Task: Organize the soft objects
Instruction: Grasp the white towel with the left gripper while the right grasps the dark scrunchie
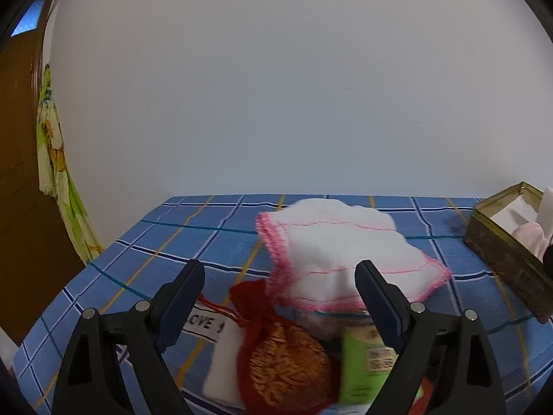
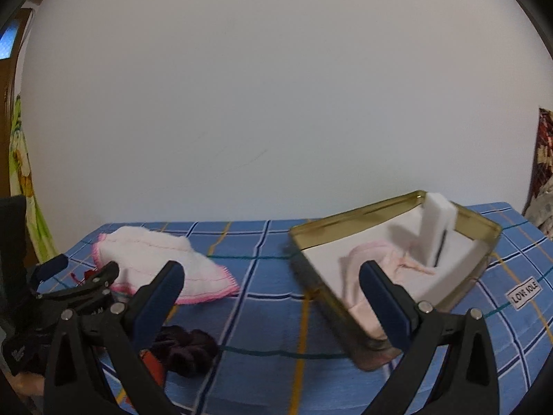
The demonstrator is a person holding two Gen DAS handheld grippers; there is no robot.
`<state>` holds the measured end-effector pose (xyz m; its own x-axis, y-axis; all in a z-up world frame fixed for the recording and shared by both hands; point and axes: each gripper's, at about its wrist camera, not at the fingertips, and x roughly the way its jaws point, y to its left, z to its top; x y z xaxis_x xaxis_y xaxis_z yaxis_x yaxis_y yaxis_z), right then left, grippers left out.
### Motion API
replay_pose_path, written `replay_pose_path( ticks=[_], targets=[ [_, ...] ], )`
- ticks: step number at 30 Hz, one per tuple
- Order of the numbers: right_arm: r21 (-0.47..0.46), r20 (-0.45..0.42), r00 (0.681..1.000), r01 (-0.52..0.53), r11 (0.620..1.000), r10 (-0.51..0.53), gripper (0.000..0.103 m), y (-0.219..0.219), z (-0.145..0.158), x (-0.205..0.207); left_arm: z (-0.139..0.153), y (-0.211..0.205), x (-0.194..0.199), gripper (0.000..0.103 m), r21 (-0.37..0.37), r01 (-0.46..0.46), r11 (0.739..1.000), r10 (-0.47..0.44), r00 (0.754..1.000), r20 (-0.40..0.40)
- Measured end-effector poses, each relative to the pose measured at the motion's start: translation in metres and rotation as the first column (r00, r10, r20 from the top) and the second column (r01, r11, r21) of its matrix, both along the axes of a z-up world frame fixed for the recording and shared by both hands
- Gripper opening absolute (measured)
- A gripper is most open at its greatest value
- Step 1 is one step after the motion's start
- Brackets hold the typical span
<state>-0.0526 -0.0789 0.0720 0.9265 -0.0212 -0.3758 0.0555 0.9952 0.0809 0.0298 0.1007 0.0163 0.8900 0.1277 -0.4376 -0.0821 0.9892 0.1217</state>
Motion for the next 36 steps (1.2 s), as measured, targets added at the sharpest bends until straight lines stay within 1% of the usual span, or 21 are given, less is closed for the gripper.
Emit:
replay_pose_path(
  ticks=[3,5,6,7,8,9,10,13,15,17,18,21,23,24,26,28,30,31,32,34,36],
  targets=[
    [-0.017,-0.034,0.999,-0.024,1.000,0.024,0.101,0.011,-0.002,0.004,-0.001,0.014,0.007,0.091,-0.017,-0.031,0.999,0.031,0.999,-0.009],
    [-0.030,-0.075,0.996,-0.046,0.998,0.044,0.095,0.016,-0.006,0.009,0.000,0.027,0.011,0.091,-0.053,-0.053,0.997,0.052,0.998,-0.021],
    [-0.035,-0.108,0.992,-0.063,0.997,0.059,0.090,0.018,-0.009,0.013,-0.001,0.032,0.013,0.091,-0.065,-0.062,0.996,0.060,0.998,-0.025],
    [-0.035,-0.135,0.988,-0.078,0.996,0.072,0.082,0.020,-0.012,0.016,-0.001,0.039,0.014,0.091,-0.077,-0.075,0.994,0.073,0.997,-0.028],
    [-0.031,-0.162,0.983,-0.096,0.995,0.090,0.078,0.023,-0.016,0.019,0.000,0.044,0.015,0.091,-0.082,-0.083,0.993,0.081,0.996,-0.030],
    [-0.024,-0.191,0.975,-0.118,0.993,0.111,0.070,0.025,-0.020,0.022,0.000,0.048,0.016,0.091,-0.089,-0.093,0.992,0.091,0.995,-0.032],
    [-0.014,-0.212,0.968,-0.137,0.990,0.131,0.067,0.027,-0.022,0.024,0.000,0.052,0.018,0.091,-0.101,-0.103,0.990,0.100,0.994,-0.035],
    [0.012,-0.240,0.954,-0.184,0.983,0.182,0.067,0.031,-0.027,0.027,0.001,0.060,0.021,0.091,-0.128,-0.116,0.985,0.111,0.993,-0.041],
    [0.033,-0.259,0.939,-0.227,0.973,0.228,0.067,0.037,-0.029,0.030,0.001,0.064,0.024,0.091,-0.144,-0.117,0.983,0.112,0.993,-0.046],
    [0.059,-0.287,0.917,-0.272,0.961,0.277,0.067,0.045,-0.033,0.033,0.000,0.066,0.026,0.091,-0.154,-0.110,0.982,0.103,0.993,-0.049],
    [0.061,-0.304,0.907,-0.288,0.956,0.292,0.066,0.050,-0.035,0.035,0.000,0.066,0.026,0.091,-0.151,-0.106,0.983,0.100,0.994,-0.049],
    [0.017,-0.372,0.883,-0.302,0.953,0.287,0.066,0.063,-0.044,0.048,0.001,0.067,0.026,0.091,-0.152,-0.092,0.984,0.087,0.995,-0.045],
    [0.005,-0.417,0.864,-0.310,0.951,0.284,0.062,0.071,-0.052,0.054,0.002,0.065,0.025,0.091,-0.161,-0.083,0.983,0.077,0.996,-0.044],
    [0.013,-0.440,0.849,-0.318,0.948,0.291,0.056,0.072,-0.056,0.058,0.002,0.064,0.025,0.091,-0.166,-0.079,0.983,0.073,0.996,-0.044],
    [0.025,-0.432,0.851,-0.318,0.948,0.297,0.053,0.070,-0.056,0.059,0.003,0.063,0.026,0.091,-0.187,-0.058,0.981,0.051,0.998,-0.044],
    [0.019,-0.430,0.848,-0.334,0.943,0.309,0.045,0.070,-0.056,0.058,0.004,0.062,0.027,0.091,-0.229,-0.017,0.973,0.007,0.999,-0.043],
    [0.008,-0.414,0.856,-0.335,0.942,0.309,0.041,0.067,-0.054,0.055,0.008,0.060,0.028,0.091,-0.258,0.017,0.966,-0.027,0.999,-0.035],
    [0.014,-0.392,0.866,-0.332,0.943,0.311,0.037,0.063,-0.050,0.052,0.010,0.058,0.028,0.091,-0.264,0.027,0.964,-0.036,0.999,-0.027],
    [0.019,-0.374,0.874,-0.328,0.945,0.310,0.035,0.059,-0.048,0.050,0.014,0.055,0.030,0.091,-0.271,0.040,0.962,-0.046,0.999,-0.018],
    [0.032,-0.309,0.900,-0.313,0.949,0.307,0.034,0.046,-0.036,0.043,0.021,0.050,0.037,0.091,-0.279,0.052,0.959,-0.060,0.998,-0.020],
    [0.016,-0.255,0.924,-0.291,0.957,0.285,0.034,0.035,-0.028,0.038,0.026,0.043,0.046,0.091,-0.285,0.073,0.956,-0.082,0.996,-0.020]
  ],
)
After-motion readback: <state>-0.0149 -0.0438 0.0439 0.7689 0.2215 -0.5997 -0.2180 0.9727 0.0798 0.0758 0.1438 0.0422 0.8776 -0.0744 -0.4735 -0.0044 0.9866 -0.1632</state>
